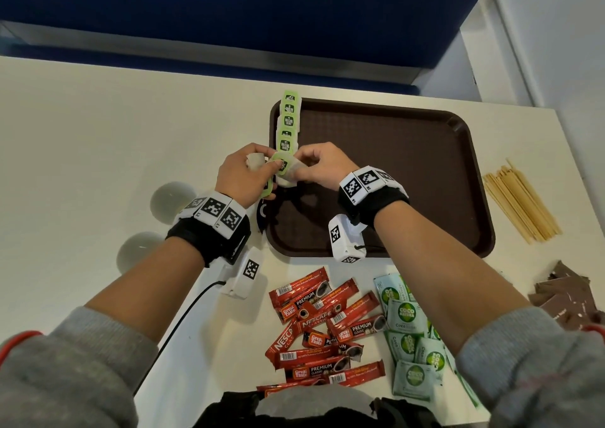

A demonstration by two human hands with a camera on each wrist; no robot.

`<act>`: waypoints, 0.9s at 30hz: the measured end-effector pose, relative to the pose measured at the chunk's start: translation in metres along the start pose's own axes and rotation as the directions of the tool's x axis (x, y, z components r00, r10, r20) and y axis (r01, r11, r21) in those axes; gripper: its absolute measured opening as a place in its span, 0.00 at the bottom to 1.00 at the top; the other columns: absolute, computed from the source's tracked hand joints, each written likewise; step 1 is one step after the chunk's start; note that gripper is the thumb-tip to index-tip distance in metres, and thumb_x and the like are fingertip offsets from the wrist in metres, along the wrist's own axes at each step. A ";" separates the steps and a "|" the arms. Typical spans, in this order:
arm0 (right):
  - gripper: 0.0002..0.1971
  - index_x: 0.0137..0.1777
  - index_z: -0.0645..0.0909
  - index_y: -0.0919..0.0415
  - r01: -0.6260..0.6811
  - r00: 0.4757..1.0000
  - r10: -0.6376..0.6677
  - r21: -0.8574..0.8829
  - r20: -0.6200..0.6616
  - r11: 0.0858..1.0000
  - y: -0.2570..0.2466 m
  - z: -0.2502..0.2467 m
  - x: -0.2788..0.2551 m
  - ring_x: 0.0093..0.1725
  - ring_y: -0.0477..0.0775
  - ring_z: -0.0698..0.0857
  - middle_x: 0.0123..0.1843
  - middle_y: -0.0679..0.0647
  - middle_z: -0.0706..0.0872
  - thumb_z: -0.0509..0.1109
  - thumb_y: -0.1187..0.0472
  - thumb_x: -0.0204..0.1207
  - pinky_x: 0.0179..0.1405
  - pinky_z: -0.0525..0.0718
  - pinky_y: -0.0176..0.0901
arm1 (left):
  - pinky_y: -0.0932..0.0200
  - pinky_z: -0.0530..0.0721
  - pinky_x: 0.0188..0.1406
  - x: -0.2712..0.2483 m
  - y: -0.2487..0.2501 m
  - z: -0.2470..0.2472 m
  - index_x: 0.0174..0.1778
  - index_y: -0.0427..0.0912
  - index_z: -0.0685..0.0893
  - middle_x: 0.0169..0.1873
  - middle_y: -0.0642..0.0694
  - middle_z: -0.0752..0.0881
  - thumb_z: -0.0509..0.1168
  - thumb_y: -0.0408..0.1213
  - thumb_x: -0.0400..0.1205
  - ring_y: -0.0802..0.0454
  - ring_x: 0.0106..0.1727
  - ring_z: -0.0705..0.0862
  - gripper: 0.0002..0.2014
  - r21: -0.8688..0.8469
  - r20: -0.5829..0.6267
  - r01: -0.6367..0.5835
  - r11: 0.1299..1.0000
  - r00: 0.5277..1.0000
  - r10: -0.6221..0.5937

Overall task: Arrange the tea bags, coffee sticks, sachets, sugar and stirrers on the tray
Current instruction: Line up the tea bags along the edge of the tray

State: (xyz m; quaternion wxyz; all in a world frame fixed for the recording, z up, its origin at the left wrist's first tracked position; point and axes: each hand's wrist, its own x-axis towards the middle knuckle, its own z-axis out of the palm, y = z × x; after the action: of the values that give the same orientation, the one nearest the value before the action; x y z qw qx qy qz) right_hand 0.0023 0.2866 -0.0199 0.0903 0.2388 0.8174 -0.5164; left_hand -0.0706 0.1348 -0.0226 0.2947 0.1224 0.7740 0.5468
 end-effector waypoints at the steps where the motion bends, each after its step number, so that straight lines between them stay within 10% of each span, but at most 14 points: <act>1: 0.06 0.46 0.87 0.56 0.003 1.000 -0.003 -0.023 -0.003 1.000 0.001 0.000 0.000 0.48 0.55 0.87 0.46 0.54 0.90 0.77 0.60 0.68 0.56 0.85 0.50 | 0.53 0.89 0.29 0.000 0.000 0.000 0.40 0.51 0.84 0.33 0.47 0.86 0.72 0.36 0.77 0.52 0.25 0.84 0.05 0.019 0.008 -0.004 1.000 1.000 0.004; 8: 0.05 0.44 0.89 0.56 0.071 0.996 -0.074 -0.048 -0.045 0.996 -0.002 -0.002 0.000 0.41 0.43 0.84 0.37 0.46 0.87 0.79 0.59 0.68 0.50 0.82 0.38 | 0.56 0.89 0.26 -0.005 0.004 0.001 0.45 0.51 0.87 0.38 0.47 0.88 0.74 0.39 0.76 0.51 0.28 0.85 0.05 0.097 0.038 -0.038 0.995 0.999 0.034; 15: 0.03 0.42 0.84 0.59 -0.027 0.998 0.028 0.004 -0.049 1.000 0.010 0.001 0.003 0.37 0.49 0.85 0.39 0.57 0.87 0.76 0.63 0.72 0.47 0.88 0.44 | 0.47 0.90 0.39 -0.002 -0.001 -0.005 0.43 0.56 0.87 0.38 0.46 0.90 0.76 0.44 0.73 0.47 0.32 0.88 0.06 0.071 -0.010 -0.033 0.997 0.999 0.034; 22: 0.07 0.40 0.78 0.56 -0.094 0.995 0.093 0.086 0.020 0.992 0.013 0.008 0.001 0.35 0.47 0.85 0.42 0.59 0.86 0.72 0.67 0.75 0.39 0.86 0.37 | 0.61 0.85 0.25 -0.001 -0.001 -0.006 0.43 0.49 0.84 0.30 0.47 0.85 0.73 0.42 0.77 0.52 0.26 0.86 0.04 0.015 -0.055 -0.011 1.000 0.998 0.012; 27: 0.08 0.40 0.78 0.57 -0.137 0.990 0.139 0.075 -0.017 0.988 0.015 0.012 0.005 0.34 0.49 0.85 0.39 0.56 0.86 0.72 0.67 0.75 0.39 0.88 0.37 | 0.46 0.90 0.38 -0.001 0.000 -0.007 0.38 0.53 0.83 0.31 0.45 0.85 0.73 0.41 0.77 0.42 0.33 0.88 0.05 -0.009 -0.062 0.008 1.000 0.998 -0.008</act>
State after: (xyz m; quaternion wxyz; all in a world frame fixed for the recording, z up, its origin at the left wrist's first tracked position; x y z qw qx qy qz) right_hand 0.0039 0.2824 -0.0391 0.1080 0.3035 0.7804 -0.5359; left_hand -0.0742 0.1292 -0.0206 0.2732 0.1008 0.7809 0.5527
